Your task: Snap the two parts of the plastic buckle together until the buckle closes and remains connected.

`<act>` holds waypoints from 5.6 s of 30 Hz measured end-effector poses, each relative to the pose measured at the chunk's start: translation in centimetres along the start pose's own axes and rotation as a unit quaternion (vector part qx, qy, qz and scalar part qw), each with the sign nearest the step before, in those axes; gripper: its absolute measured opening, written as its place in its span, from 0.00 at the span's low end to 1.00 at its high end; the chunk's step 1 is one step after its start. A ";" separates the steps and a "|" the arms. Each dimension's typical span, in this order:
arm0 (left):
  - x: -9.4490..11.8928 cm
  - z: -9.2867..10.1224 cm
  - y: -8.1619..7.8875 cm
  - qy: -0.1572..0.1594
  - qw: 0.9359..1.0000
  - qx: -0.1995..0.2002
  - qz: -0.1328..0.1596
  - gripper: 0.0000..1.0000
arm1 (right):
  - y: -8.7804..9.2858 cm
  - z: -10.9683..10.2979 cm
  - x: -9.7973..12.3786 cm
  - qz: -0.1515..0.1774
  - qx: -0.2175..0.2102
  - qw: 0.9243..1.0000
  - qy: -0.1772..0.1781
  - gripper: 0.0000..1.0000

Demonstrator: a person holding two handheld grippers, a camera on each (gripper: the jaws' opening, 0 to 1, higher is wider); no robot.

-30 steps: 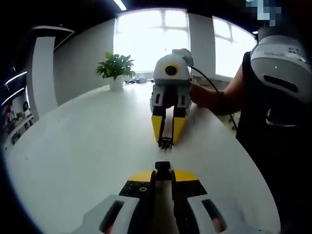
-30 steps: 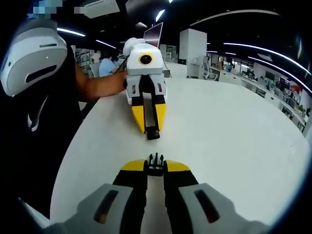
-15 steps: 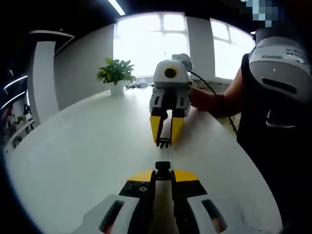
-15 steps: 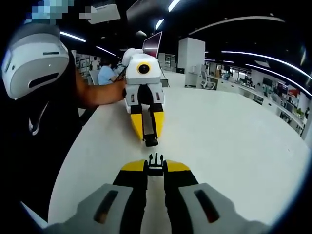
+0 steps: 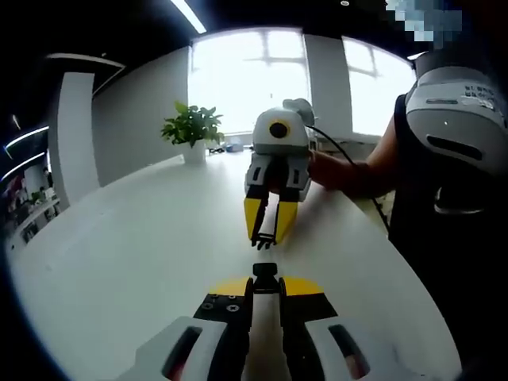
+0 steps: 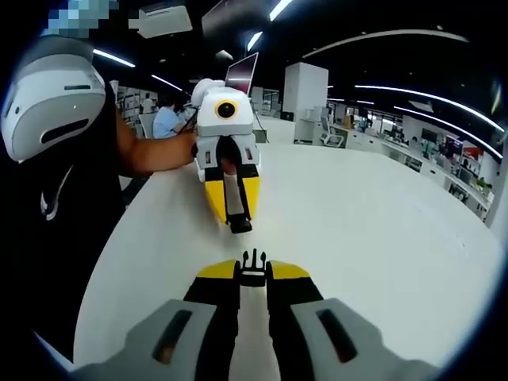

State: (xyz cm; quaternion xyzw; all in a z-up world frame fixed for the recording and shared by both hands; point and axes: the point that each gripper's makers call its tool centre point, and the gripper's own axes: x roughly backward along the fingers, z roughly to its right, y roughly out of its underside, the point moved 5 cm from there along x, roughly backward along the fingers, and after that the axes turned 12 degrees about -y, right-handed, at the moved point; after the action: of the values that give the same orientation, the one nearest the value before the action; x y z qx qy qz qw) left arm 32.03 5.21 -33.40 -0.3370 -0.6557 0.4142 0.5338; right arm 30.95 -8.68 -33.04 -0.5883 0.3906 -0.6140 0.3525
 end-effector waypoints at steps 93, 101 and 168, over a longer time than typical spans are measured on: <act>-1.3 2.1 0.8 0.048 0.999 -0.009 -0.021 0.11 | 0.3 -2.4 -2.2 -0.023 0.036 0.997 -0.059 0.11; -1.5 2.2 0.8 0.048 0.999 -0.011 -0.022 0.11 | 0.3 -2.4 -2.2 -0.026 0.040 0.997 -0.059 0.11; -2.5 2.9 1.0 0.064 0.997 -0.008 -0.032 0.08 | 0.6 -2.0 -2.9 -0.018 0.001 0.997 -0.080 0.08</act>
State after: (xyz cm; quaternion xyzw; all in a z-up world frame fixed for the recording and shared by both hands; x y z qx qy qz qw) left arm 29.72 2.94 -35.58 -0.3457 -0.6341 0.3696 0.5846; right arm 29.06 -6.20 -34.93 -0.6427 0.3496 -0.5713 0.3718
